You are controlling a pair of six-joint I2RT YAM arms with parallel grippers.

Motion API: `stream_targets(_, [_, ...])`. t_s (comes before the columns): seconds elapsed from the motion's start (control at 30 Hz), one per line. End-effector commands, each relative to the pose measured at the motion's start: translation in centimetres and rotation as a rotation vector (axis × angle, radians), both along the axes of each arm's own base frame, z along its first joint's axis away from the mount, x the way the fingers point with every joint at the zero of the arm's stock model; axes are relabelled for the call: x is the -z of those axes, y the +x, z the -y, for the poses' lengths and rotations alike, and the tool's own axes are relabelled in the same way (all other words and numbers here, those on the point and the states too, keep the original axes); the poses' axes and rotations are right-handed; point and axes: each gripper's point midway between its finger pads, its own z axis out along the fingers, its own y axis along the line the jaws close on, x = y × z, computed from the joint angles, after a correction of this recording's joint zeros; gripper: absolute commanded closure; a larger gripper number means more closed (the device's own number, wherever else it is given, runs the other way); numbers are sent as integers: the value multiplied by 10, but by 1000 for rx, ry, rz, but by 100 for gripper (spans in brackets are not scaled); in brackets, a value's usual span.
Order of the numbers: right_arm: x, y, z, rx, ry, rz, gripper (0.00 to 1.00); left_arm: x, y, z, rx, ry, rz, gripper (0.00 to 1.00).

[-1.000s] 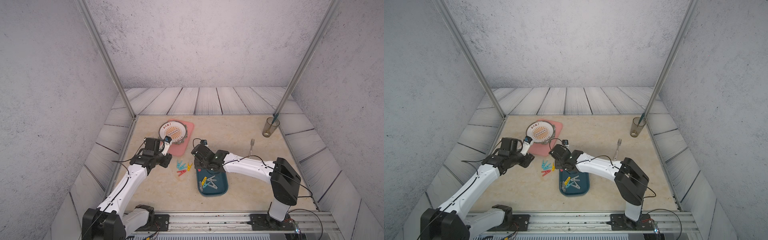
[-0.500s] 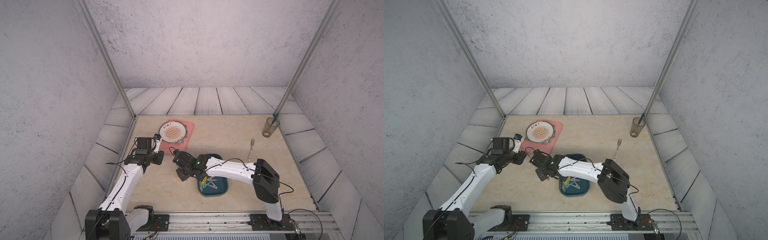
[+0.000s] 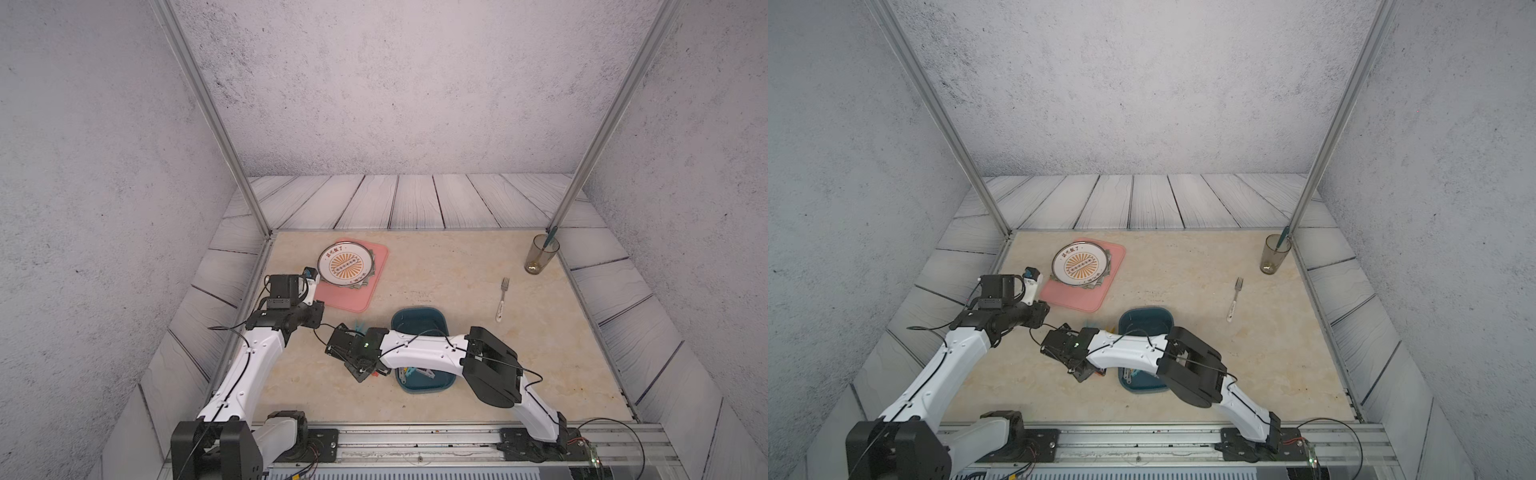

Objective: Take the clothespins out of the storage box
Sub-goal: Place the clothespin at the center of the board, then pick up the clothespin from the storage box.

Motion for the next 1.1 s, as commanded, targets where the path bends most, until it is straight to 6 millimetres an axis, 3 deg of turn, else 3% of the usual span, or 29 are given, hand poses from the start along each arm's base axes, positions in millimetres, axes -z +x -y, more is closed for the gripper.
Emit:
stream_targets(0.0, [-24, 10, -1, 31, 28, 40, 71, 1, 0, 3, 7, -33, -20, 52])
stream_targets(0.1, [-56, 15, 4, 79, 95, 63, 67, 3, 0, 4, 10, -40, -31, 52])
stream_targets(0.17, [-74, 22, 19, 165, 120, 87, 67, 4, -1, 5, 14, -41, -37, 52])
stream_targets(0.27, [-90, 40, 61, 375, 106, 135, 66, 6, -1, 6, 18, -48, -48, 52])
stream_targets(0.43, [-99, 54, 125, 639, 53, 182, 60, 8, -1, 8, 21, -56, -61, 52])
stream_targets(0.53, [-93, 58, 157, 784, 44, 205, 56, 7, -1, 9, 27, -63, -66, 52])
stream_targets(0.63, [-75, 59, 175, 893, 83, 169, 54, 5, -2, 13, 39, -80, -68, 52])
stream_targets(0.83, [-34, 60, 181, 1017, 228, 12, 54, 5, -9, 26, 98, -135, -88, 52])
stream_targets(1.07, [-8, 57, 178, 1095, 246, -77, 54, 8, -12, 31, 124, -155, -101, 52])
